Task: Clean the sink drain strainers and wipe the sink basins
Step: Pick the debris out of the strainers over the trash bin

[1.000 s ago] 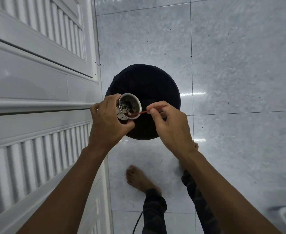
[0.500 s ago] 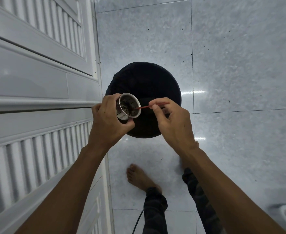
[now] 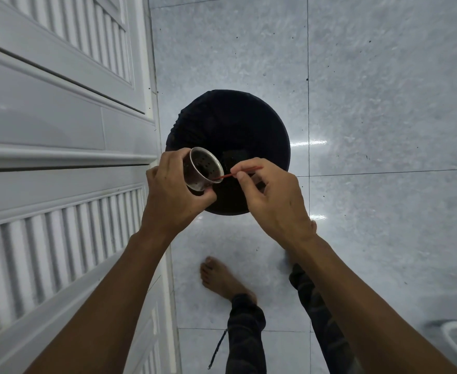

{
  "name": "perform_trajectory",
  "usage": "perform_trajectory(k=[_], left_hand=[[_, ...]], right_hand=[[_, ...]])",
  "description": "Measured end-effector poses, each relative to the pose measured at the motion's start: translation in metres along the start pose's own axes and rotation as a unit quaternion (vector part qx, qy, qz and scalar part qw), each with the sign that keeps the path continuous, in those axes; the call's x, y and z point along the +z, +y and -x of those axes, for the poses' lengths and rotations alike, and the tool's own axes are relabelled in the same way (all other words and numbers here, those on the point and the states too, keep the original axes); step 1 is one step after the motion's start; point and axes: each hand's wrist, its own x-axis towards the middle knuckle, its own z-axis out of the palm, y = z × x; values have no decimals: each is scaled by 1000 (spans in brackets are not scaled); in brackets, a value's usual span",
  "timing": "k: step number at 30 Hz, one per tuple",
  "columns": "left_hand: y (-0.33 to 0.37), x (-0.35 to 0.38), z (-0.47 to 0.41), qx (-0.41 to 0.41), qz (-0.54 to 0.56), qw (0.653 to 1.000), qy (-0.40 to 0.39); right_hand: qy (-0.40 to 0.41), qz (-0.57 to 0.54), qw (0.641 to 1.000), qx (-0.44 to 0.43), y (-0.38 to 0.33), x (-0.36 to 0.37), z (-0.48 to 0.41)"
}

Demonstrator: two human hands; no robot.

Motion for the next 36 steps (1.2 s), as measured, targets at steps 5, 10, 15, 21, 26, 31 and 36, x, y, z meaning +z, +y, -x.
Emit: perform_trajectory(k=[5,10,15,21,26,31,36], left_hand=[[3,0,4,-23,8,1000,-6],[1,1,3,-18,8,1000,0],[-4,4,6,-44,19,999,-1],[-10,9,3,-89,26,996,-13],[-9,15,5,-58,36,996,-50],[-13,18,-1,-120,42,992,-10],[-8,27,-4,-78,19,996,-36]], right_hand=[[16,3,1000,12,2,4,-3],[4,-15,1000,12,7,14,2],[41,-11,999,29,14,28,4],[38,-76,994,62,22,34,12],[16,-108,989,104,24,38,10],[64,-145,980,125,28,28,-1],[5,-115,985,128,30,35,-1]])
